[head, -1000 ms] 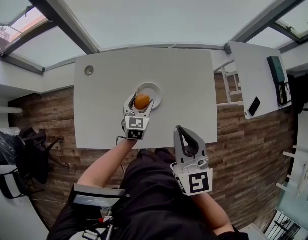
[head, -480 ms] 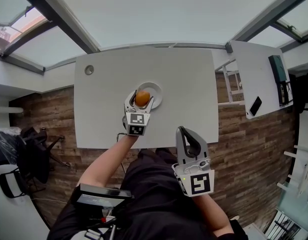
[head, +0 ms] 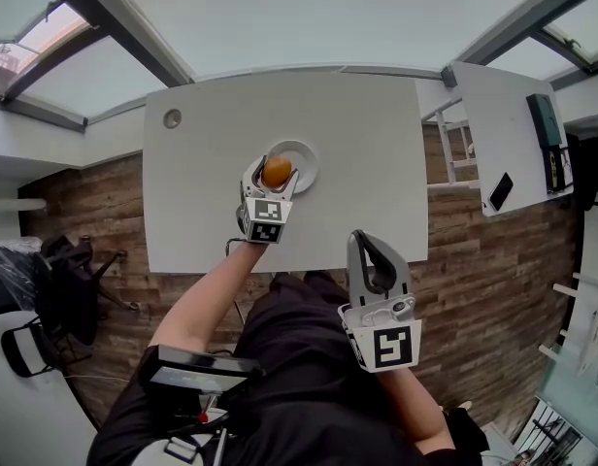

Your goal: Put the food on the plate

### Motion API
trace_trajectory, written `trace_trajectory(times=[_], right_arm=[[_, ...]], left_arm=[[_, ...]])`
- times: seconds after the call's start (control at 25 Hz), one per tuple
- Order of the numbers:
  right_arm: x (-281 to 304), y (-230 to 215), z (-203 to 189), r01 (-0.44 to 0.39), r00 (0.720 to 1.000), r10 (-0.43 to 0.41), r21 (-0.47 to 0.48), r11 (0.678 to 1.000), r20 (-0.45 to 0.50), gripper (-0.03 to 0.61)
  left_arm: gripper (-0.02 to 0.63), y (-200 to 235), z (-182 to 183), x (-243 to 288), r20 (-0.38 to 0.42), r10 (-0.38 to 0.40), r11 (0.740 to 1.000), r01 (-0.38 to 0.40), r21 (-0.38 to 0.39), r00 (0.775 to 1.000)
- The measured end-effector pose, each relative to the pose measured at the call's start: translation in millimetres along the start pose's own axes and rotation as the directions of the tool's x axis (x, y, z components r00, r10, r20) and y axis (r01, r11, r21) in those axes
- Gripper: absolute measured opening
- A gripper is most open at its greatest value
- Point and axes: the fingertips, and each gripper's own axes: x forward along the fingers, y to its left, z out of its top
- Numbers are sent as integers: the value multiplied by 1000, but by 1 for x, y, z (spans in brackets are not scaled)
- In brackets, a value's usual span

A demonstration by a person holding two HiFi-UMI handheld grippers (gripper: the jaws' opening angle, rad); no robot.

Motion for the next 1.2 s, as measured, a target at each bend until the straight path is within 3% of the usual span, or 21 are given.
trace_trajectory(times=[0.28, 0.88, 1.2], right_arm=[[-4, 6, -1, -7, 1000, 7, -5, 1000, -2, 8], [4, 10, -3, -13, 1000, 12, -95, 995, -5, 8], [6, 8, -5, -16, 1000, 15, -96, 995, -13, 8]], left_arm=[[316, 9, -16, 3, -41, 7, 999, -9, -49, 999], [316, 8, -24, 19, -72, 1, 999, -5, -48, 997], [316, 14, -38, 21, -125, -12, 998, 4, -62, 992]])
